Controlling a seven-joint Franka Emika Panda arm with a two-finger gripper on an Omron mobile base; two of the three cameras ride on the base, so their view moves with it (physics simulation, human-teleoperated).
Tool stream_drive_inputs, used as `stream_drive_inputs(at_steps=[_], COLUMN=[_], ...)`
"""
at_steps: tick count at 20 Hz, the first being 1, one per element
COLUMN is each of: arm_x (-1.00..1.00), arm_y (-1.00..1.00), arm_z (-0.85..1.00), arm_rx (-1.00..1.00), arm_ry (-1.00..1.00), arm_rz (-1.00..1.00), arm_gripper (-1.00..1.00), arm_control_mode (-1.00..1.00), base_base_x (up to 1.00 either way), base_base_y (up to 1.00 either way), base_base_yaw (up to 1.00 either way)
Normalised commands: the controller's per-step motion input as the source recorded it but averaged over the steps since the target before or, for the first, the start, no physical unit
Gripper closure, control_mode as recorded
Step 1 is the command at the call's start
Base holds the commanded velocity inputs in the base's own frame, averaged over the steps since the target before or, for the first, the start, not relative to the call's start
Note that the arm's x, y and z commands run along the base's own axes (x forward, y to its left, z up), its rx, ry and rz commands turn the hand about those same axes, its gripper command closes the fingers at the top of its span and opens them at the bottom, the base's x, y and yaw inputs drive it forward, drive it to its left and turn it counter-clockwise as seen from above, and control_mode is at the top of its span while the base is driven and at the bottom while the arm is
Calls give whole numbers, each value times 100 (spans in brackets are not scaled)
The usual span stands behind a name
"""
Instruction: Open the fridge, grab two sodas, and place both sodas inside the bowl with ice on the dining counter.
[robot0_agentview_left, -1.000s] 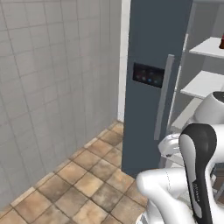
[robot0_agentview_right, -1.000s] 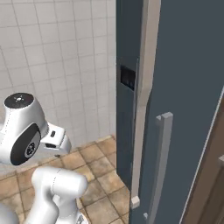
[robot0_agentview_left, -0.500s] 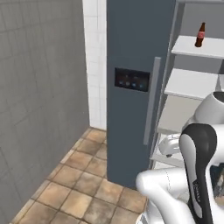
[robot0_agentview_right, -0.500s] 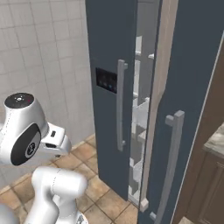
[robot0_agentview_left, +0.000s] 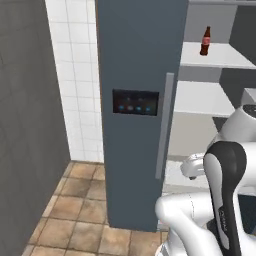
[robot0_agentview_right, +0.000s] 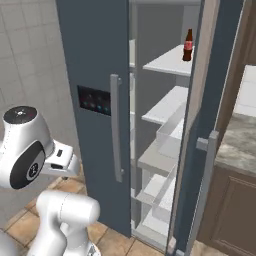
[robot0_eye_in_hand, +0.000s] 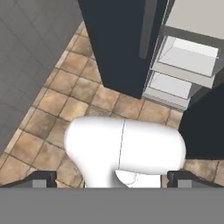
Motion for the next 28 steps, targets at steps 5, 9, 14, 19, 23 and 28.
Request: stream_drive_inputs(at_steps=[5,9,14,19,23,28], arm_x=[0,0,0,0,0,0], arm_y=[0,0,0,0,0,0], arm_z=[0,0,0,0,0,0], arm_rx=[0,0,0,0,0,0], arm_ry=[0,0,0,0,0,0], arm_rz=[0,0,0,0,0,0], arm_gripper=[-100,-100,-100,-100,-100,-100], arm_control_mode=[100,100,100,100,100,100], base_base_x=[81,72,35,15,37,49], base_base_y=[2,0,6,19,18,45], base_base_yaw=[-42,-40,-45,-49,-46,-25])
